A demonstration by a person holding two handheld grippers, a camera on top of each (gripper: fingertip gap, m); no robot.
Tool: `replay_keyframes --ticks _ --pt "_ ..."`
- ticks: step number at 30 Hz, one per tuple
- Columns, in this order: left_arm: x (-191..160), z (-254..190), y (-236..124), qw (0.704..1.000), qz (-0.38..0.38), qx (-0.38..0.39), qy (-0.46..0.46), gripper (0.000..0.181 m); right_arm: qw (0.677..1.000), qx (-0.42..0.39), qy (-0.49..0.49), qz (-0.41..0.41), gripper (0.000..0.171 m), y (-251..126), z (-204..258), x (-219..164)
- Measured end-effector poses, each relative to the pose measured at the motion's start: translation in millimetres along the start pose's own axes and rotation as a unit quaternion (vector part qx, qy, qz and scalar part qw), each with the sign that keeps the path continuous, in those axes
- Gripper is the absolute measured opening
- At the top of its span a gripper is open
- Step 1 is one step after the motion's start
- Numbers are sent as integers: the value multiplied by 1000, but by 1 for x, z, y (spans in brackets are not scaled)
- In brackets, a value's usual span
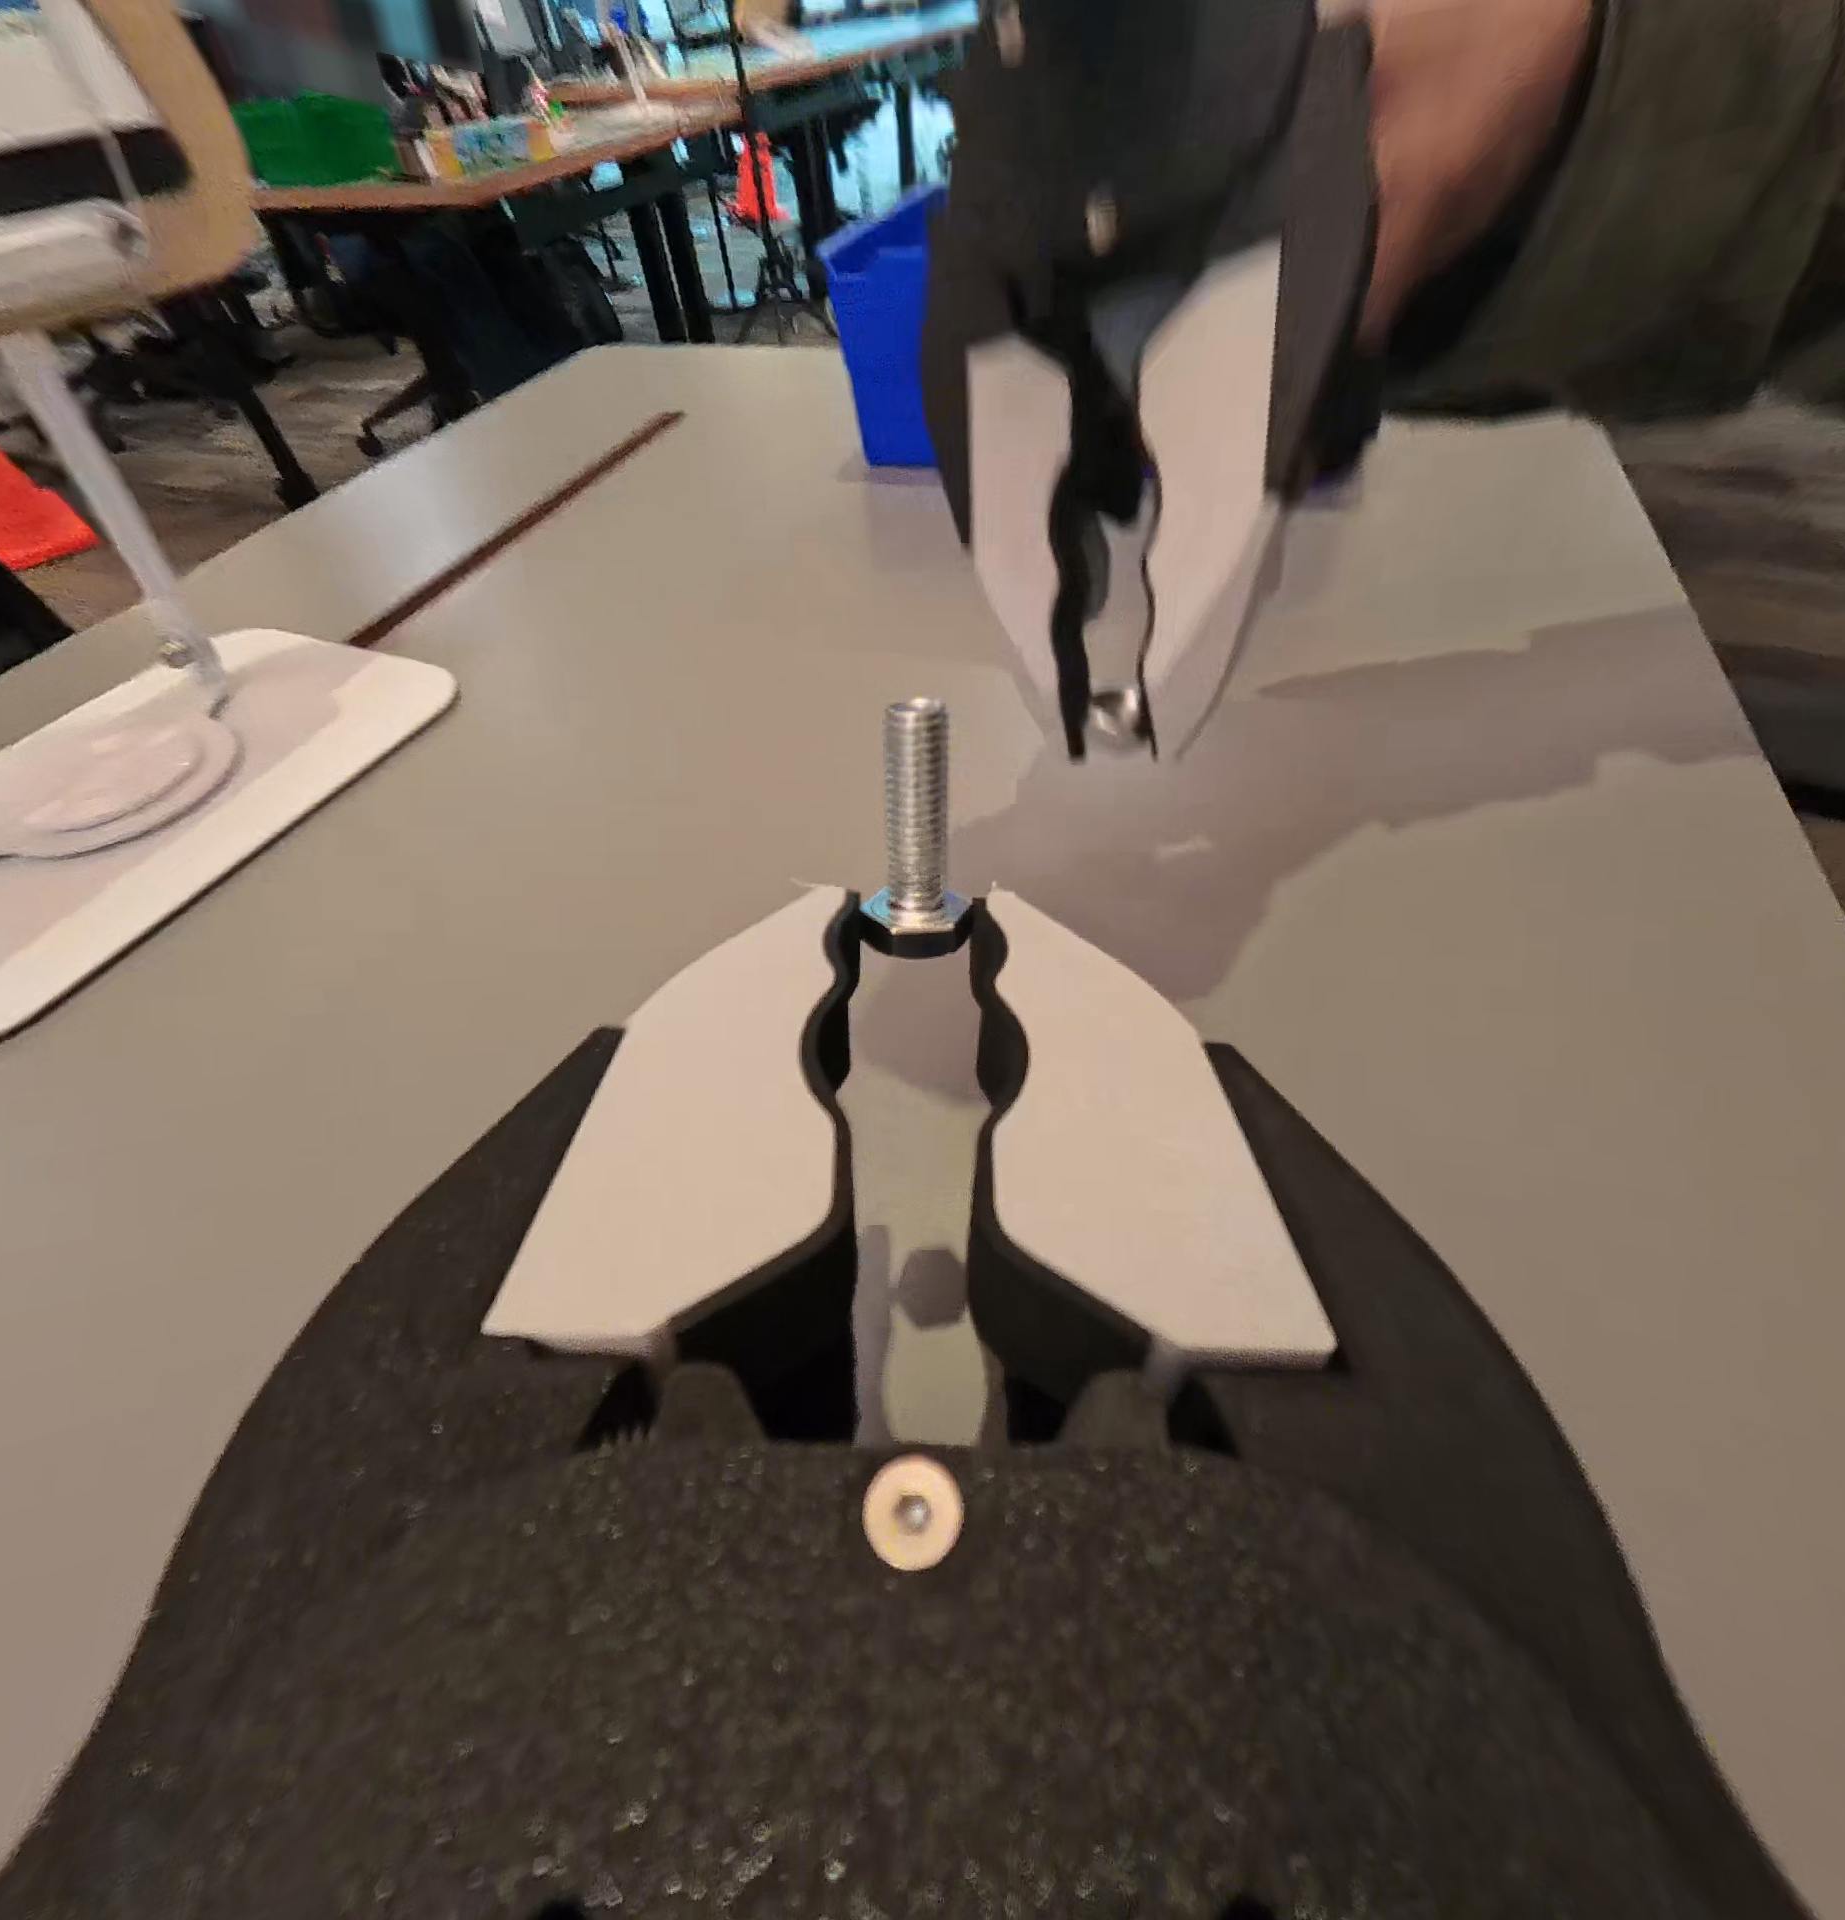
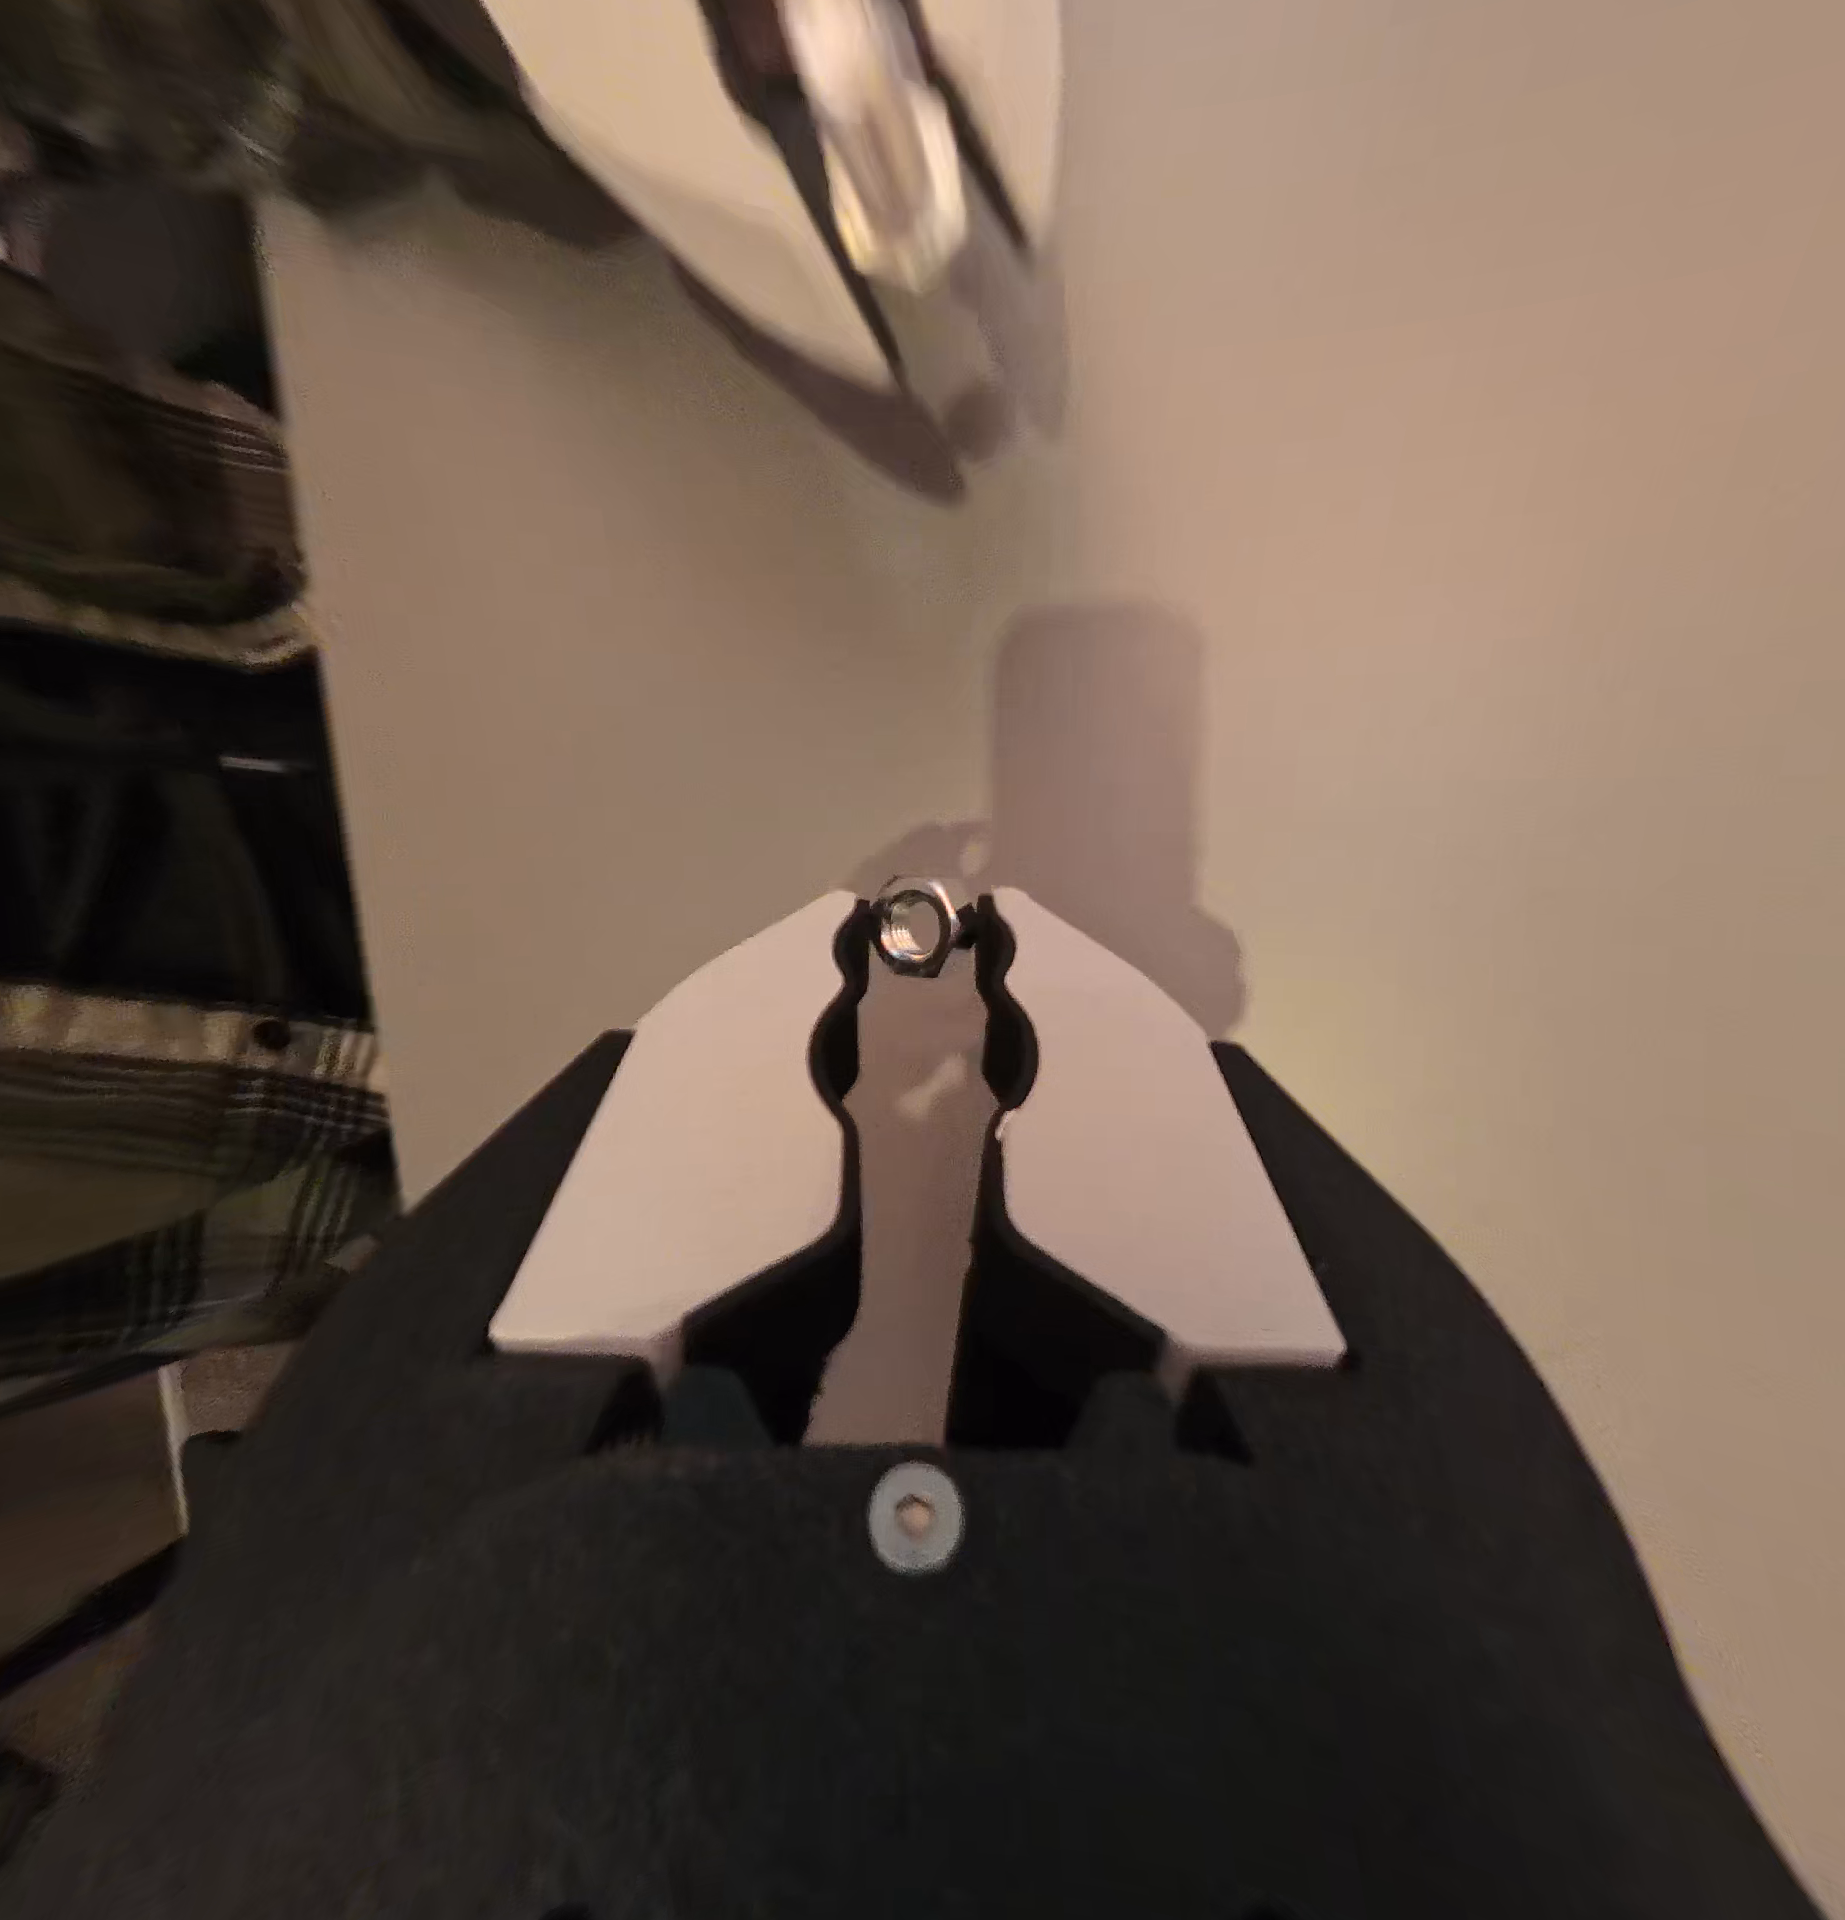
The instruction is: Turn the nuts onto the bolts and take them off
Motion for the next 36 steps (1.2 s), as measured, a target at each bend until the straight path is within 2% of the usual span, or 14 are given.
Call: replay_keyframes --ticks 8,10,25,36 --pt "17 16 -18 995 -100 7 -26 20 998 -57 7 29 19 37 -31 -29" --pt "18 15 -18 993 -114 3 -31 20 998 -63 2 10 19 37 -33 -27" --pt "9 17 -9 994 -106 14 -17 20 986 -122 -96 -55 20 40 -37 -30" --pt "11 16 -8 994 -111 18 -10 20 975 -155 -128 -97 37 37 -44 -28"
Point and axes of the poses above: each gripper's, where its closed fingertips meet, y out along the fingers, x out of its top, z = x × y across the jaws, the point moved 2 cm from there along -y, back along the fingers, and after that the axes turned 1 degree about -y, right-handed, at the moved point
